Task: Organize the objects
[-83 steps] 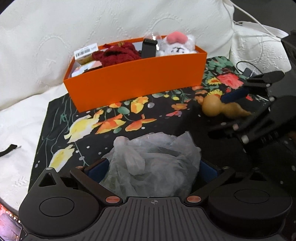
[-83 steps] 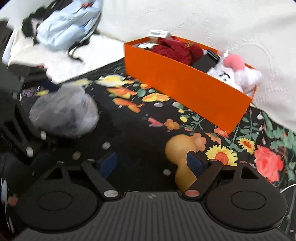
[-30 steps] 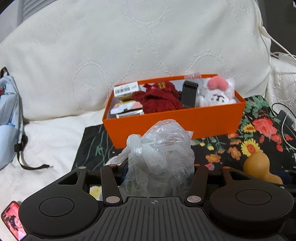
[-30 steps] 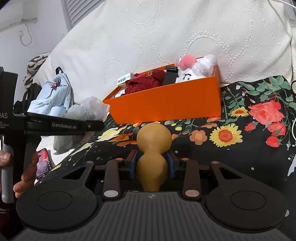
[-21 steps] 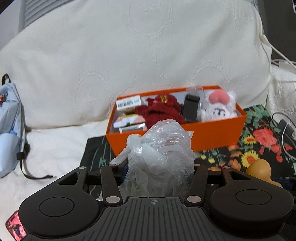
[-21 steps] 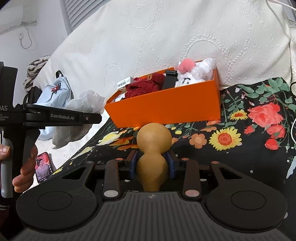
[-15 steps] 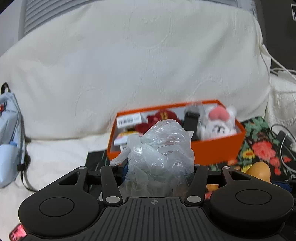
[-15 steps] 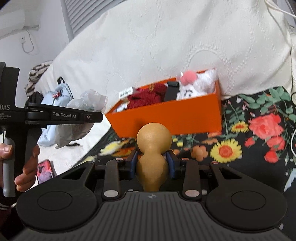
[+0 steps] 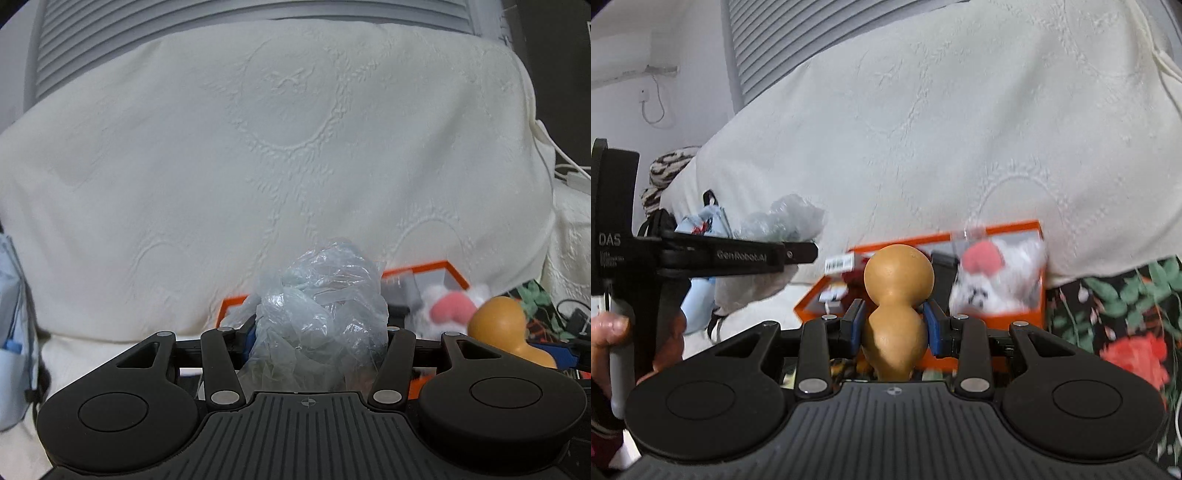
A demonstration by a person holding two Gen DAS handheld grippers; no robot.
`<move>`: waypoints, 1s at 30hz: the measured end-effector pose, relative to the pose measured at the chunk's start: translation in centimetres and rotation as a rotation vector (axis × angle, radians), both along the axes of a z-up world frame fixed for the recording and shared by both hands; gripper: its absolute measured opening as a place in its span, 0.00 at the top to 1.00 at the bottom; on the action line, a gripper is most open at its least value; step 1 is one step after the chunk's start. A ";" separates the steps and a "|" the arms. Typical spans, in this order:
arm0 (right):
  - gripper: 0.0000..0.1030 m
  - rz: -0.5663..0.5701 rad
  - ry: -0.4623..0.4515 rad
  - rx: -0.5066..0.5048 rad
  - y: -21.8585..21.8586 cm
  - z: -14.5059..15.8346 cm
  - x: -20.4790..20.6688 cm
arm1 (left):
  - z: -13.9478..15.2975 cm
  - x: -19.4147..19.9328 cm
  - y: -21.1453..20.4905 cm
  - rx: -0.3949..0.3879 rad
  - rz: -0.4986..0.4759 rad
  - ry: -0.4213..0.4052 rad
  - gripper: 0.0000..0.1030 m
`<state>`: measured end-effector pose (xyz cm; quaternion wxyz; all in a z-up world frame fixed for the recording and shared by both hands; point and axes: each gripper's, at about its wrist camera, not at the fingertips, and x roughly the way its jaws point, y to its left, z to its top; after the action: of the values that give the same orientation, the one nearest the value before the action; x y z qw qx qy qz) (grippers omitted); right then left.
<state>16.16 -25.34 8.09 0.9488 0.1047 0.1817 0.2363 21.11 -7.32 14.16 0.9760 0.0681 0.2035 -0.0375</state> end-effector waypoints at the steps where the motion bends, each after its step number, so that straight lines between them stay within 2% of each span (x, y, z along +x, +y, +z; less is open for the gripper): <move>1: 0.61 -0.003 -0.003 0.002 0.1 0.2 0.7 | 0.1 0.5 -0.1 0.000 -0.002 -0.004 0.00; 11: 0.61 -0.046 -0.025 -0.021 2.7 0.6 7.5 | -1.5 6.3 -0.8 -0.032 -0.008 0.002 0.00; 17: 0.60 -0.073 -0.032 -0.087 4.3 -1.0 11.3 | -3.8 9.5 0.6 -0.102 0.009 0.081 0.00; 18: 0.57 -0.078 -0.020 -0.101 4.4 -1.4 11.8 | -3.9 9.5 0.8 -0.114 0.008 0.081 0.00; 20: 0.47 -0.092 -0.009 -0.117 4.5 -1.9 12.1 | -3.7 8.9 1.1 -0.128 0.013 0.054 0.00; 25: 0.28 -0.088 -0.047 -0.103 3.6 -1.5 10.7 | -2.3 7.8 0.7 -0.122 0.010 0.023 0.00; 30: 0.23 -0.109 -0.091 -0.083 2.3 0.2 8.4 | -0.3 6.2 0.8 -0.116 0.024 -0.028 0.00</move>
<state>24.53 -23.05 8.26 0.9710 0.0640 0.1419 0.1813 27.35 -6.55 13.85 0.9814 0.0095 0.1882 -0.0365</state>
